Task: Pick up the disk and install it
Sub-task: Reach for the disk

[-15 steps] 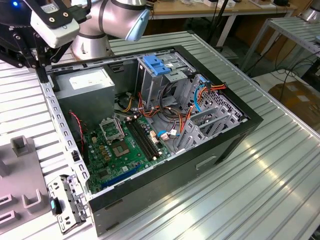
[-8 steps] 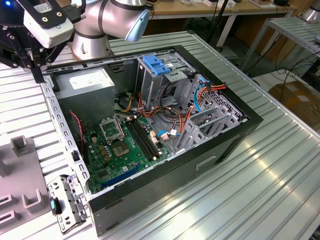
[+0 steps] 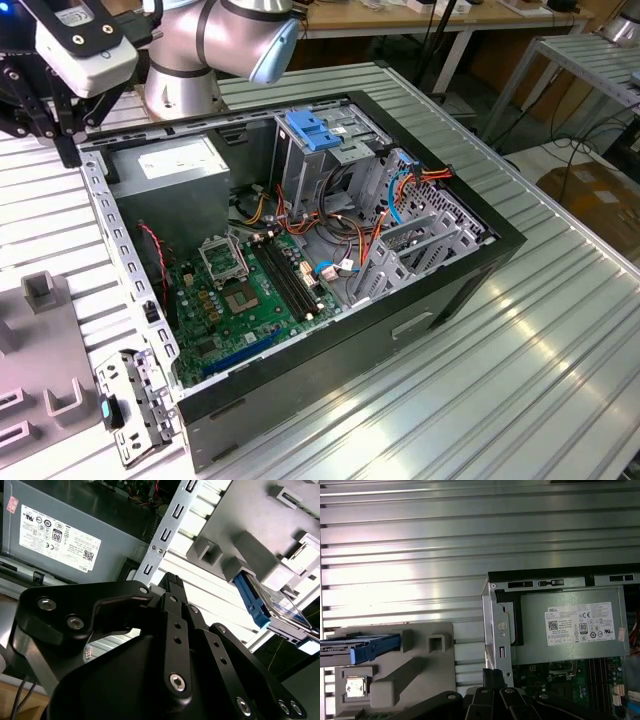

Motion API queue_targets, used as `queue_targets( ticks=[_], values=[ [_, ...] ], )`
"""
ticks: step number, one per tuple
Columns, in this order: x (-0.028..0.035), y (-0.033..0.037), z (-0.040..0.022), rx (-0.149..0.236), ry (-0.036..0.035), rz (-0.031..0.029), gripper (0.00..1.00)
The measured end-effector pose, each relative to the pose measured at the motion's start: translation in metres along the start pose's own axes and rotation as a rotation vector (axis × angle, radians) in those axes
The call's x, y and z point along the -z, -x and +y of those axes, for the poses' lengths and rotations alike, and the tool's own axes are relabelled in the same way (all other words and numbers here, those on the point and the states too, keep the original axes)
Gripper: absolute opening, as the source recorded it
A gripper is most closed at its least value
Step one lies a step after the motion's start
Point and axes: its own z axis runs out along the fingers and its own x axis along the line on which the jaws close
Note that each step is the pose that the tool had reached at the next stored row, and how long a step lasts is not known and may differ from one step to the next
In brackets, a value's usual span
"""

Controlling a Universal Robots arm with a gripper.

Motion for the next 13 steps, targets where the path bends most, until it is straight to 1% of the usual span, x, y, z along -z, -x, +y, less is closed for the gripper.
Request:
queue_targets(
  ticks=[13],
  values=[
    [0.0000,-0.0067,-0.0005,0.000,0.0000,0.0001,0.11]
  ],
)
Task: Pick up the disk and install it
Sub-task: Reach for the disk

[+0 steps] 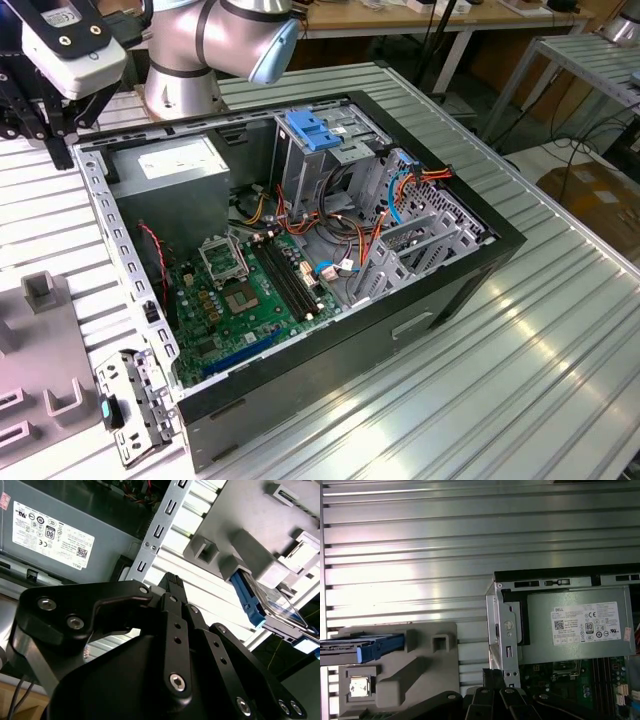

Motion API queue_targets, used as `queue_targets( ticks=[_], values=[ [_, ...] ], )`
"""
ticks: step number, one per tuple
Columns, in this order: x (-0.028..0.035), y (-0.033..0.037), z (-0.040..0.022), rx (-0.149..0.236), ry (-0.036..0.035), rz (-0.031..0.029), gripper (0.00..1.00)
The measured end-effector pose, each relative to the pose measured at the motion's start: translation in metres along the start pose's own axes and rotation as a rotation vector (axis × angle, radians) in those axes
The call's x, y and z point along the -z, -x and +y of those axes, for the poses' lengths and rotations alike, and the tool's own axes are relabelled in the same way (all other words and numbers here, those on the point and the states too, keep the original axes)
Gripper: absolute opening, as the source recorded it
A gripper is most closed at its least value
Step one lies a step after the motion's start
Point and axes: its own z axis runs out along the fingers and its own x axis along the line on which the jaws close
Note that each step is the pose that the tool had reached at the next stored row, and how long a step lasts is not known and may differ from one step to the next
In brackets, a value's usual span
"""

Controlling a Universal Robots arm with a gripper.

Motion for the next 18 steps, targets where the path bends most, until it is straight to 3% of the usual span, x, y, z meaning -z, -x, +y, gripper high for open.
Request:
queue_targets(
  ticks=[18],
  values=[
    [-0.0001,-0.0093,-0.0007,0.000,0.0000,0.0004,0.11]
  ],
)
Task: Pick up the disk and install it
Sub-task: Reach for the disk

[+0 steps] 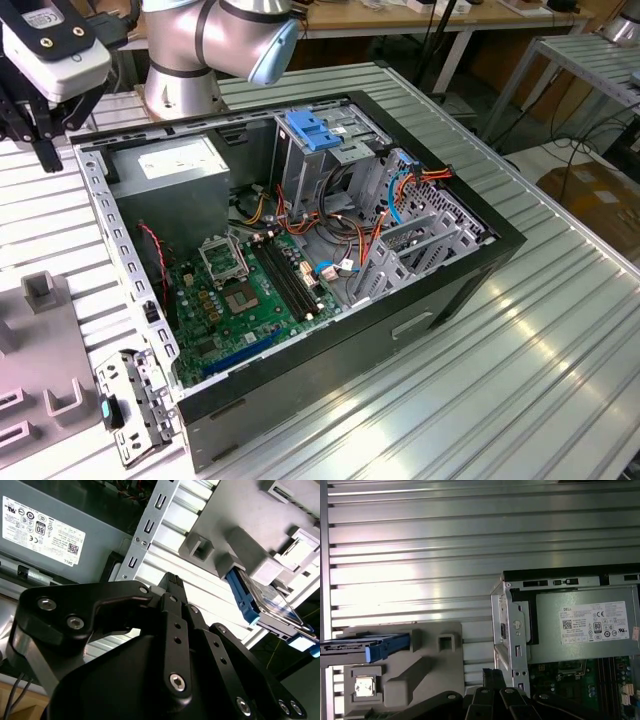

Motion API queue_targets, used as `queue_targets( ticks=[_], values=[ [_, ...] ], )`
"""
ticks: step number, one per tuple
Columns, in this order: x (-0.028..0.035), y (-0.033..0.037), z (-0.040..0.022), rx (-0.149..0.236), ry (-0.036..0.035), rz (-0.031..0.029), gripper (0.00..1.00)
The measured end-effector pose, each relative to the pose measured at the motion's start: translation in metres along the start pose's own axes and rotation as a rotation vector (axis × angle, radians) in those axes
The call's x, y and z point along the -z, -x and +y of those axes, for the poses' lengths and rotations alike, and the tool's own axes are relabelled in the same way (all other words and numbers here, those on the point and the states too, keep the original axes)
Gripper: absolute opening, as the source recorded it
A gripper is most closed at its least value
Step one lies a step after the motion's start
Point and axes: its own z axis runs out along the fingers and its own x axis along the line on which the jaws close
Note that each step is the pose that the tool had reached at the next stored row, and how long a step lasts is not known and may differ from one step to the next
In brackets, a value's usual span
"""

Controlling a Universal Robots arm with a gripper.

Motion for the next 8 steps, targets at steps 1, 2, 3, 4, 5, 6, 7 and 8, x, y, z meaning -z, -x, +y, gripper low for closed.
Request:
queue_targets(
  ticks=[1,2,3,4,5,6,7,8],
  values=[
    [0.0000,-0.0006,0.0000,0.000,0.0000,0.0001,0.11],
    [0.0000,-0.0010,-0.0001,0.000,0.0000,0.0000,0.11],
    [0.0000,-0.0016,-0.0001,0.000,0.0000,0.0000,0.11],
    [0.0000,-0.0020,-0.0001,0.000,0.0000,0.0001,0.11],
    [0.0000,-0.0029,-0.0002,0.000,0.0000,0.0001,0.11],
    [0.0000,-0.0041,-0.0003,0.000,0.0000,0.0001,0.11],
    [0.0000,-0.0051,-0.0004,0.000,0.0000,0.0001,0.11],
    [0.0000,-0.0059,-0.0005,0.000,0.0000,0.0001,0.11]
  ],
)
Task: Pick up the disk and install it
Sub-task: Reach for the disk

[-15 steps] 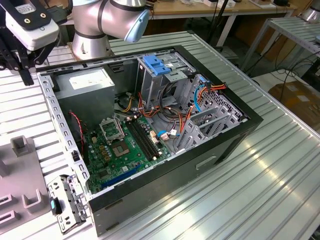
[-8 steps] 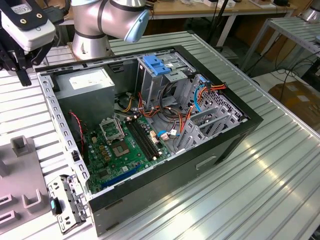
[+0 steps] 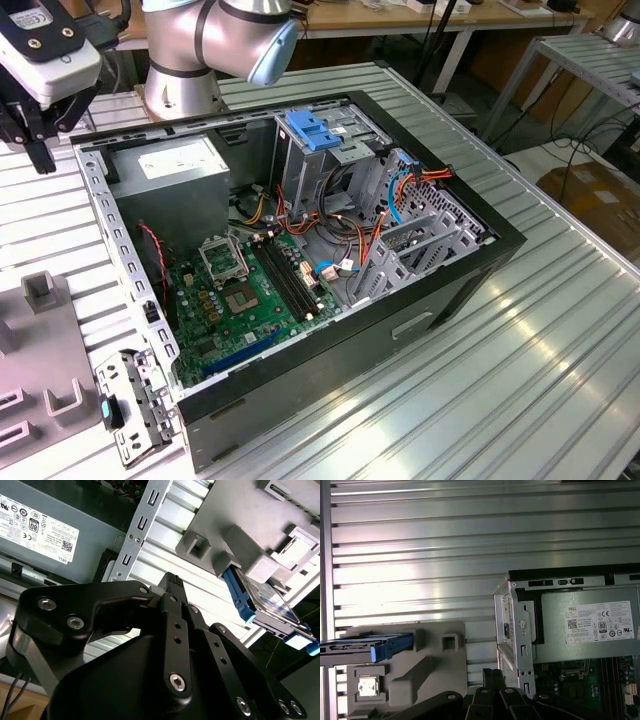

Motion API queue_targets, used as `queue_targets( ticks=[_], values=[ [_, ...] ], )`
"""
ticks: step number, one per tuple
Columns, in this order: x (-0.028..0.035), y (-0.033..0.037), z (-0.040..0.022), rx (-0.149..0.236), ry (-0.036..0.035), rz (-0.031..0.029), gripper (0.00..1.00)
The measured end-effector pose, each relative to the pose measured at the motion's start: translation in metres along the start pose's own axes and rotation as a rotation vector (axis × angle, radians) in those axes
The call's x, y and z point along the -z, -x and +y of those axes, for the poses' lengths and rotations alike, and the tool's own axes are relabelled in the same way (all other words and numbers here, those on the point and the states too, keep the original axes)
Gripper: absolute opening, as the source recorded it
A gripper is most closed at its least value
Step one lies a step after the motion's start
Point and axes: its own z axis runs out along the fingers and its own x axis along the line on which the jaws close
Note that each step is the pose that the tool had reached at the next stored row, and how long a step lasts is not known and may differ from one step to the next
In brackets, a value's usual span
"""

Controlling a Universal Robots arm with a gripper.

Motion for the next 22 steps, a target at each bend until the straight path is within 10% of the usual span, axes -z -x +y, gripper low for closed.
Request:
queue_targets(
  ticks=[22],
  values=[
    [0.0000,-0.0162,-0.0012,0.000,0.0001,0.0000,0.11]
  ],
)
